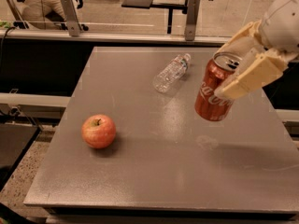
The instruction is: Pick coke can
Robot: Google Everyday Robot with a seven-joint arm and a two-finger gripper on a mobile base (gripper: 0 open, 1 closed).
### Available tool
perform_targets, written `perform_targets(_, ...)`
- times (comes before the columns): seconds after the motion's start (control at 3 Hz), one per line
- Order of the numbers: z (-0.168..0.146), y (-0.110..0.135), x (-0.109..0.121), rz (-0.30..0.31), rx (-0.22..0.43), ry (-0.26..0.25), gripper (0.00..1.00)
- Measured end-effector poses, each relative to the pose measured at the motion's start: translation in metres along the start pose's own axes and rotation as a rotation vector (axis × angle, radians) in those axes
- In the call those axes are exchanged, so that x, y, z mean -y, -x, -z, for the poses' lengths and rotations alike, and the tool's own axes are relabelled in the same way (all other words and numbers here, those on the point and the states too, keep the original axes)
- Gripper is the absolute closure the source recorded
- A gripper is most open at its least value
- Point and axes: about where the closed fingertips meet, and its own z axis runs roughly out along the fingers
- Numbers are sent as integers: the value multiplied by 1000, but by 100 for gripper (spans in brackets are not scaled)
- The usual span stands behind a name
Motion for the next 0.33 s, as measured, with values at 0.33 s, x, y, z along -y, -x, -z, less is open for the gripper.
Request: perform_targets(0.33, 3, 4, 1, 6, 2, -4, 100)
